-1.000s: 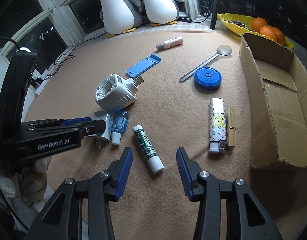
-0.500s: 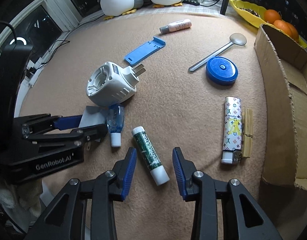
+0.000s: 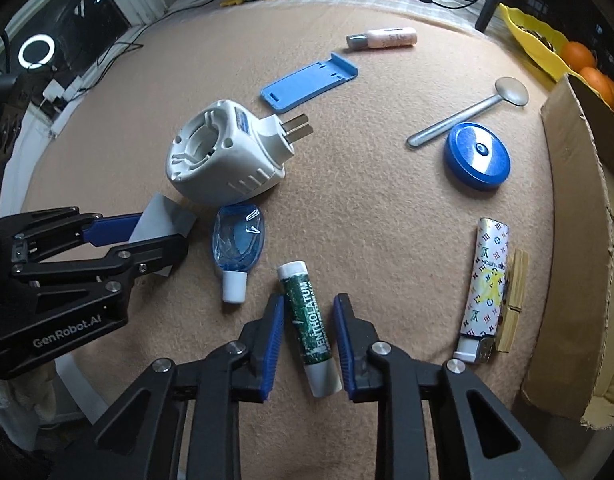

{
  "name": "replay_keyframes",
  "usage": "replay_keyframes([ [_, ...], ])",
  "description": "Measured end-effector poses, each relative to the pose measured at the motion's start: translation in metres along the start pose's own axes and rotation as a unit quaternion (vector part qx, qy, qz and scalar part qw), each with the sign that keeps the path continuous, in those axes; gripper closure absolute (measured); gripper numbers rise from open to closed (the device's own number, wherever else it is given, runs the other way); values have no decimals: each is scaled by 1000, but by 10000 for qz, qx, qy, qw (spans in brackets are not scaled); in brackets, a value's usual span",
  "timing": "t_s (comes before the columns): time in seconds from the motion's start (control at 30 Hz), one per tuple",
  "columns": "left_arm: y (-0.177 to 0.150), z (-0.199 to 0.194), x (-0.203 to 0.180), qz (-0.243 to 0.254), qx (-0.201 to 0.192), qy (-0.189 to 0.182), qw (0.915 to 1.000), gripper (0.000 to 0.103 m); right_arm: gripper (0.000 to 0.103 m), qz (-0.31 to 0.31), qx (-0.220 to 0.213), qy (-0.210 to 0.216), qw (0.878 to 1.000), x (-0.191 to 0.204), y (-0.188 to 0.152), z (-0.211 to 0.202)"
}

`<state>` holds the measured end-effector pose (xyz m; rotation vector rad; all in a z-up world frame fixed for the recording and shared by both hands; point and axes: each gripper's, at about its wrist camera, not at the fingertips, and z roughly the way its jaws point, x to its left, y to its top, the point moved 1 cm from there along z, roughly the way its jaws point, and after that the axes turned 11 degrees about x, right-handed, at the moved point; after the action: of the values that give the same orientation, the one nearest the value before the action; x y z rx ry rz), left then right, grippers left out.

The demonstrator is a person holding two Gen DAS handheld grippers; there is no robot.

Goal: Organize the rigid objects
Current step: 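Reach left tool to white adapter while right tool reaches green glue stick, then close left tool on white adapter while right tool grasps glue stick, then carry adapter and glue stick into the box and open both tools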

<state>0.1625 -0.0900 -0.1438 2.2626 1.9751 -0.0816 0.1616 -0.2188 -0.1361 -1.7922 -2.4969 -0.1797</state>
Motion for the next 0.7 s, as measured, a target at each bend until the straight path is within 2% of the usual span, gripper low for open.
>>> replay_keyframes([
  [0.13,-3,0,-2,-12,-62,68,10000,69,89,-93,-34,-223,9997,6,-4,1],
  [0.23,-8,-2,-3,-41,-110,108,9999,69,89,-34,-104,-238,9997,6,-7,-1],
  [0.4,-12,-14,-4,-57,-238,126,9996,69,89,197,-361,-23,9992,3,-15,-17],
  [0.7,-17,-63,-20,199,-640,36,9977,69,89,625,-1092,355,9914,-24,-40,-85],
])
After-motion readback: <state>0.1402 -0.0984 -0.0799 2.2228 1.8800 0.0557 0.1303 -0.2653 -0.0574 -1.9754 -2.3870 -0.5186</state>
